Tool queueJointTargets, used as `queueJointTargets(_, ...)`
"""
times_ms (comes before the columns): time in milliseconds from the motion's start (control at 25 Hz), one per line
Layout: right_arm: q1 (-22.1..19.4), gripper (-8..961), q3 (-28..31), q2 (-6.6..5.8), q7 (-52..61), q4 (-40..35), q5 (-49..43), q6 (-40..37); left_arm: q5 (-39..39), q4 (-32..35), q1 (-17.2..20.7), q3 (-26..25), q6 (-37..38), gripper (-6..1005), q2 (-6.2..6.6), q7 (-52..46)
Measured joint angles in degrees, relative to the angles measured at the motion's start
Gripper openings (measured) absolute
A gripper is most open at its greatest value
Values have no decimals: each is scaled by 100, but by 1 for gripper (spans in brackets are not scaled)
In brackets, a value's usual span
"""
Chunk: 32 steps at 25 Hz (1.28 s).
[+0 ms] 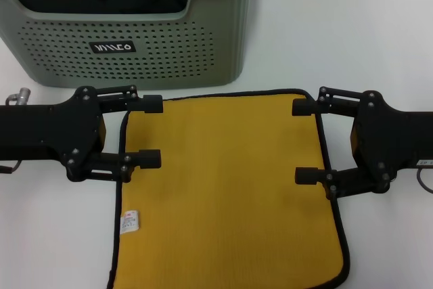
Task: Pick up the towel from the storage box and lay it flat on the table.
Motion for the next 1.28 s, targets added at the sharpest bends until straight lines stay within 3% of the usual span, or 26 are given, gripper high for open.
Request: queueJointTargets(1280,-1,874,1,-19,0,-11,32,-14,-17,-74,14,0,2,787,-9,-33)
